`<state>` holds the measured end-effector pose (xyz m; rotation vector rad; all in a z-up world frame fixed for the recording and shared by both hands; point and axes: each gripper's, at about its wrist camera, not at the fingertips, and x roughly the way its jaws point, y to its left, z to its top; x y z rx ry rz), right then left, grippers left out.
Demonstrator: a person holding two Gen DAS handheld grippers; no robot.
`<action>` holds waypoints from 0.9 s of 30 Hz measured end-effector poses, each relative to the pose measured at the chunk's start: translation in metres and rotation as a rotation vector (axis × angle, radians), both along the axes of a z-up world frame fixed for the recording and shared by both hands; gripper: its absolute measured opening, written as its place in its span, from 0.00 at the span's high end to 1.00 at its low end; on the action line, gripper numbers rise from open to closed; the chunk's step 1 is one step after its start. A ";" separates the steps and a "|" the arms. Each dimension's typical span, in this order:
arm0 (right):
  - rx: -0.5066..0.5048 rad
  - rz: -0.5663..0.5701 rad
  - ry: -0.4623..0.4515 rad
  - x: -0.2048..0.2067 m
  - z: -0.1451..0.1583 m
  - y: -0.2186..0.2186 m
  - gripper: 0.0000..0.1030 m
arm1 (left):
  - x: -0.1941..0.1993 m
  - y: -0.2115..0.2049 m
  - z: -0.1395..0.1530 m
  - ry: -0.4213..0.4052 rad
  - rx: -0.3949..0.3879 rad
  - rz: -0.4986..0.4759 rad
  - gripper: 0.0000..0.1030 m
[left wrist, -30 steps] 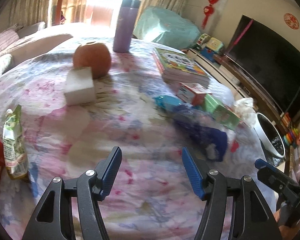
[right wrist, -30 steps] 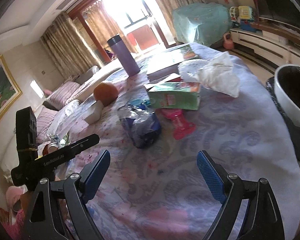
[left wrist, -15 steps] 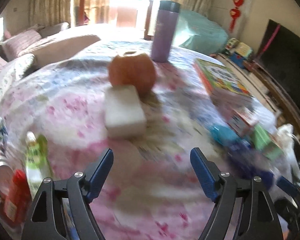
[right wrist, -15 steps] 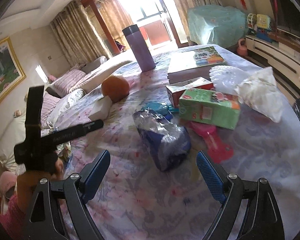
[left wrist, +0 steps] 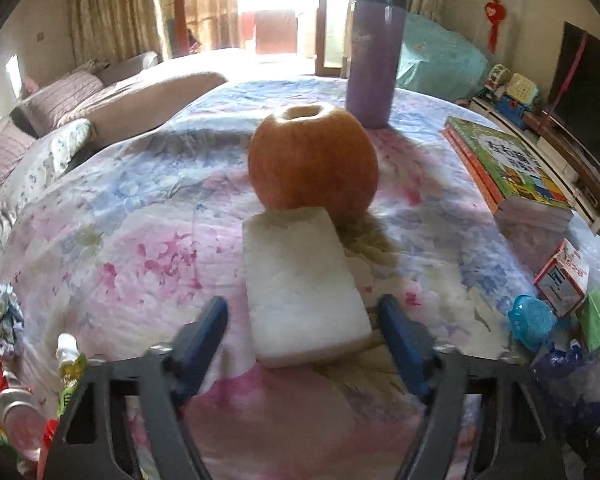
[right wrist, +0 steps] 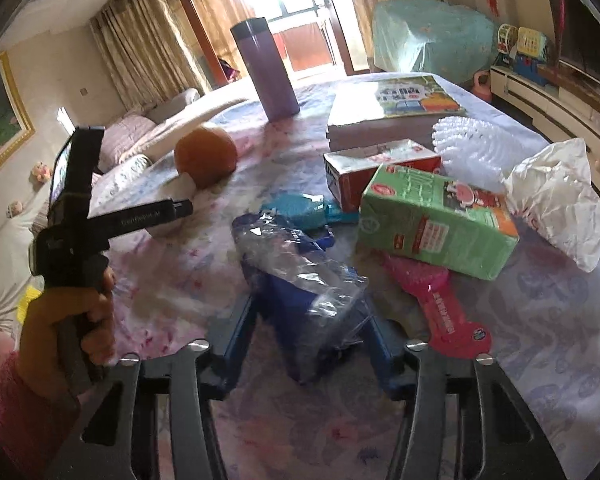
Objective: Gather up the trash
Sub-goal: 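Grasp the white foam block with the left tool while the right tool grasps the clear plastic bag, then carry the foam block in the left tool while the right tool carries the plastic bag over the bin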
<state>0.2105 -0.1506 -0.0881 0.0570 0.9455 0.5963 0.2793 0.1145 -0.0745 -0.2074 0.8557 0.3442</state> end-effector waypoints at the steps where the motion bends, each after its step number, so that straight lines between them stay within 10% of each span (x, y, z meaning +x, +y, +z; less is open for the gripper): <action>1: -0.003 0.003 -0.008 -0.002 0.002 0.000 0.55 | 0.002 -0.001 -0.002 0.007 -0.011 -0.017 0.51; 27: 0.115 -0.137 -0.045 -0.052 0.041 -0.093 0.68 | -0.100 -0.130 0.047 -0.106 -0.102 -0.422 0.53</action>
